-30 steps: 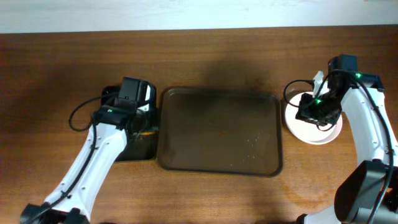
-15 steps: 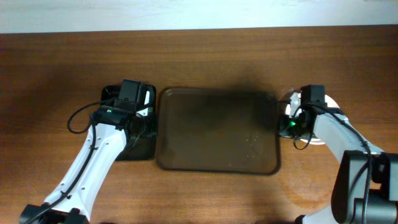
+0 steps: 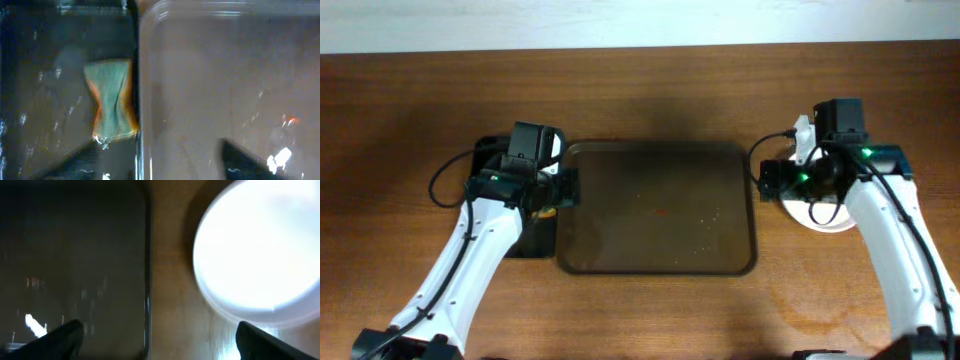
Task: Clean dirty plates on tray and stack at the side
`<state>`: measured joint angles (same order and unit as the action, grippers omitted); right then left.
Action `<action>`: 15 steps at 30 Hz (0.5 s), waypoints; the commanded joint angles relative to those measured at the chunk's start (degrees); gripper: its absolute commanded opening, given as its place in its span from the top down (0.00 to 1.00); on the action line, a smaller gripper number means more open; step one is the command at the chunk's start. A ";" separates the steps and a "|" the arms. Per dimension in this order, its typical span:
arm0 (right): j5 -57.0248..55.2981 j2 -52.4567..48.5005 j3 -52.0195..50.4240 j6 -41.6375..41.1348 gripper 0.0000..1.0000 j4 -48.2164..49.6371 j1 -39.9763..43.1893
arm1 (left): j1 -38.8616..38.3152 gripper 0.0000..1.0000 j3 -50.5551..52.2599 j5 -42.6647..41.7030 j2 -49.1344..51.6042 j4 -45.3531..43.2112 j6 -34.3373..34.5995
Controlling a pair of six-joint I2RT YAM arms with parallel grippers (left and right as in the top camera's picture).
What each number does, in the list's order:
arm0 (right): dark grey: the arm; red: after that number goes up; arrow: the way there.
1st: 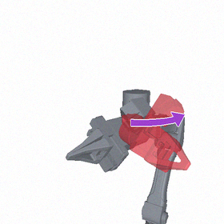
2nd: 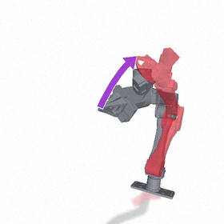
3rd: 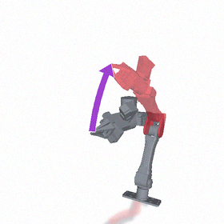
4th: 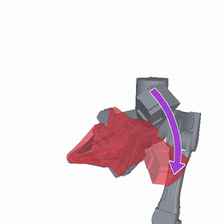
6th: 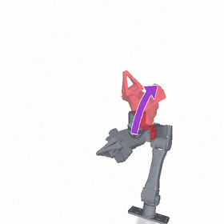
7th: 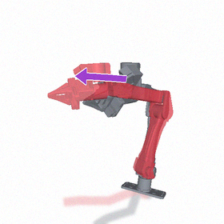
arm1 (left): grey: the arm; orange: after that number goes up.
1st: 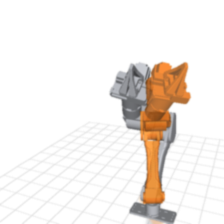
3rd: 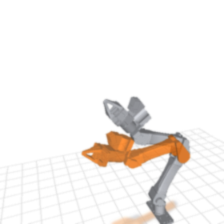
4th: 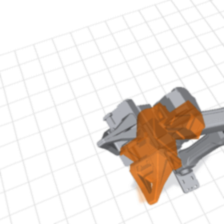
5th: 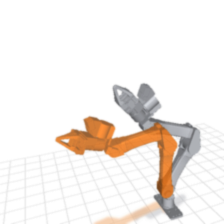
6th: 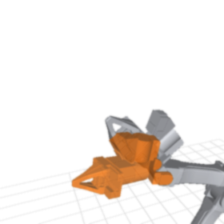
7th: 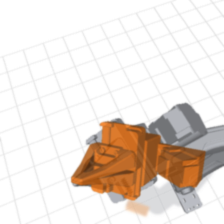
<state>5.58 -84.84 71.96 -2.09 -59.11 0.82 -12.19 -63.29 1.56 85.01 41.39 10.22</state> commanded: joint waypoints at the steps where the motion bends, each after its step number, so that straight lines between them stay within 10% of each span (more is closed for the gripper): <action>1: 0.17 8.24 0.39 -0.55 0.02 -2.95 0.11 | 4.15 0.00 -1.64 -2.14 -2.82 8.50 -0.44; 10: -0.26 48.48 -13.05 -1.36 0.02 -4.79 0.11 | 5.22 0.00 21.16 -2.64 -49.70 3.89 -0.48; 15: -0.26 48.37 -13.05 -1.33 0.02 -5.03 0.11 | 5.22 0.00 21.16 -2.67 -50.60 4.55 -0.48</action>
<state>5.56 -36.36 58.92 -2.98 -64.18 0.82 -6.98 -42.52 -0.62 34.44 46.04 10.11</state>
